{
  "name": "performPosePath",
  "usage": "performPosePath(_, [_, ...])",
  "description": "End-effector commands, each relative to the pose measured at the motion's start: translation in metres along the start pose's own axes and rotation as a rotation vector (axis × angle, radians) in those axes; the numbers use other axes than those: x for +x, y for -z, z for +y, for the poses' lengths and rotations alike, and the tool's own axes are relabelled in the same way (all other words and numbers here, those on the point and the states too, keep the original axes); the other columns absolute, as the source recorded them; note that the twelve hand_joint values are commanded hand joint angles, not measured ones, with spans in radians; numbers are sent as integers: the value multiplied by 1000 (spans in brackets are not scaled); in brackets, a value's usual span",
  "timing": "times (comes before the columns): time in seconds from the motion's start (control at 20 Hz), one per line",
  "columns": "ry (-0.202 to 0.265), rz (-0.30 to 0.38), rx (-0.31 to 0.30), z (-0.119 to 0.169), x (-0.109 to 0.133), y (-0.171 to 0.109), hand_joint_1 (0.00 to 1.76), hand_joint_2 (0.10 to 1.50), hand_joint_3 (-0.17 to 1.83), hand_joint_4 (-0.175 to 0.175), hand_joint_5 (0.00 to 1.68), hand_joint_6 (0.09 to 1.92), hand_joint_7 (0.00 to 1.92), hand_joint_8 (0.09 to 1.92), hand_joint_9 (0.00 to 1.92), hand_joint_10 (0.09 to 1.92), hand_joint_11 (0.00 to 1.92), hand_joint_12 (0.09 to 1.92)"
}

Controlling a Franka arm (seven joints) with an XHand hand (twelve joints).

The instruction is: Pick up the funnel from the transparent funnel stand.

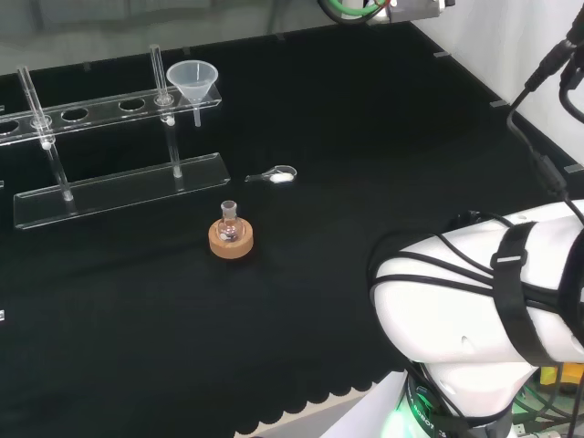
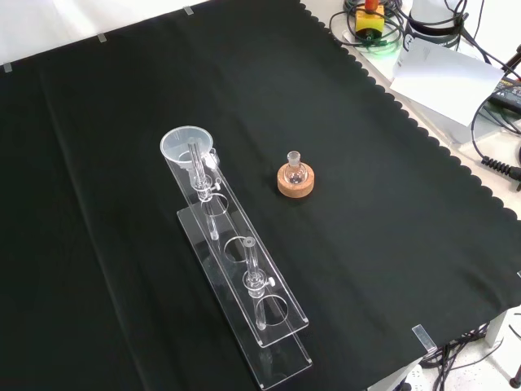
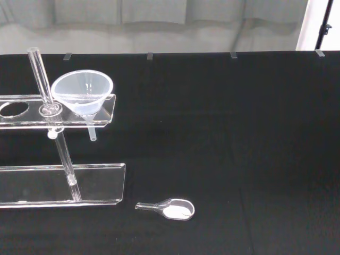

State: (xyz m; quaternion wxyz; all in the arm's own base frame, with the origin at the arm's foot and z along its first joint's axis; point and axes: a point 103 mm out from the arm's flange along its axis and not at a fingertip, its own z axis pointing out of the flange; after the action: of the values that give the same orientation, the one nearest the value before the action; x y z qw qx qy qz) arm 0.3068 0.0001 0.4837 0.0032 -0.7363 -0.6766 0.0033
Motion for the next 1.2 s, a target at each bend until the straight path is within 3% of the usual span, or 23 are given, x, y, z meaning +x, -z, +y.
performPosePath(0.05, [-2, -7, -9, 0, 0, 1, 6, 1132, 537, 0, 206, 214, 67, 555, 225, 629, 69, 1285])
performPosePath(0.2, [-4, -5, -9, 0, 0, 1, 0, 1197, 416, 0, 258, 87, 73, 532, 227, 612, 29, 1346])
performPosePath(0.8, [-39, -18, 29, 18, -1, -18, 0, 1213, 387, 0, 274, 87, 77, 527, 229, 609, 20, 1351])
performPosePath(1.2, [-30, -35, 87, 70, 0, -55, 0, 1215, 380, 0, 277, 87, 82, 527, 233, 609, 19, 1352])
